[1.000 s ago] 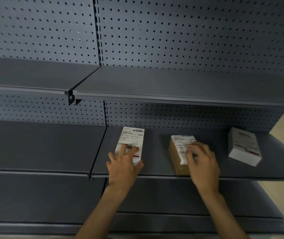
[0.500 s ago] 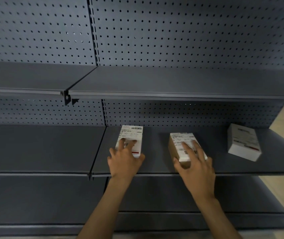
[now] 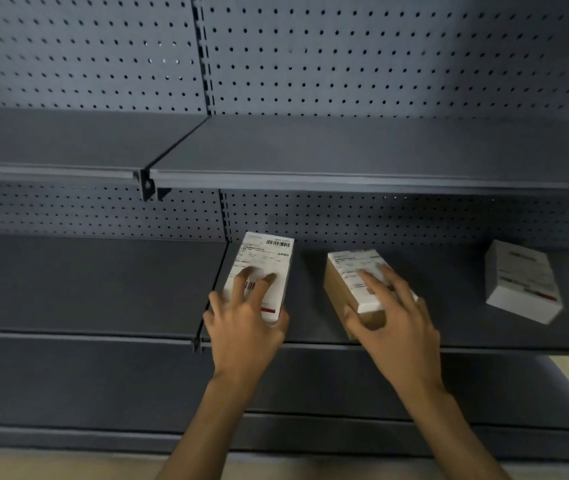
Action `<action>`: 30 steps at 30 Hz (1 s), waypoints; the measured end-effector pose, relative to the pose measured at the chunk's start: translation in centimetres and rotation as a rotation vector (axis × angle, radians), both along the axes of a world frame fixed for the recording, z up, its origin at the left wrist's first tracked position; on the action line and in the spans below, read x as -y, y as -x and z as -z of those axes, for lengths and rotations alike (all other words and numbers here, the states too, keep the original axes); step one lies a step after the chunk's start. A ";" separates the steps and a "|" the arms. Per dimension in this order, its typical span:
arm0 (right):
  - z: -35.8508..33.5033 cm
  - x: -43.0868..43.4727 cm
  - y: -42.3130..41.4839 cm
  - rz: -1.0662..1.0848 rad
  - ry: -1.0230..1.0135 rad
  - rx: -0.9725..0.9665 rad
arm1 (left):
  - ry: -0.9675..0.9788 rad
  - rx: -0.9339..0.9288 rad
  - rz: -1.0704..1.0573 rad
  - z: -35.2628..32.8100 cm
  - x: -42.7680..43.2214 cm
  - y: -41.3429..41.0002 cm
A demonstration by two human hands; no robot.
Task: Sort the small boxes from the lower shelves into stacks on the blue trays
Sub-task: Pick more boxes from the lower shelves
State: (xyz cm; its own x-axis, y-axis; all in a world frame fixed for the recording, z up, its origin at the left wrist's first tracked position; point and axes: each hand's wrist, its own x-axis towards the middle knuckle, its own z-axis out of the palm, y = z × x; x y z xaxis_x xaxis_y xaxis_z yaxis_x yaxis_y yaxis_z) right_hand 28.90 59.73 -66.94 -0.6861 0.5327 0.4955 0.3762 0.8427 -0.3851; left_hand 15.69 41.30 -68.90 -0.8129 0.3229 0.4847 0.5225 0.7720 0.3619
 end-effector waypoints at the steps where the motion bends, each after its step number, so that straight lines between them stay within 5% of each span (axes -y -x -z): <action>1: -0.5 0.7 -0.1 -0.019 0.005 0.011 | 0.013 0.007 0.000 -0.6 0.9 -0.4; 16: -17.5 14.6 -5.5 -0.240 0.161 0.342 | 0.164 0.381 -0.098 -19.7 17.9 -12.3; 30: -43.2 20.8 -10.5 -0.413 0.310 0.244 | 0.147 0.417 -0.191 -45.1 25.3 -17.8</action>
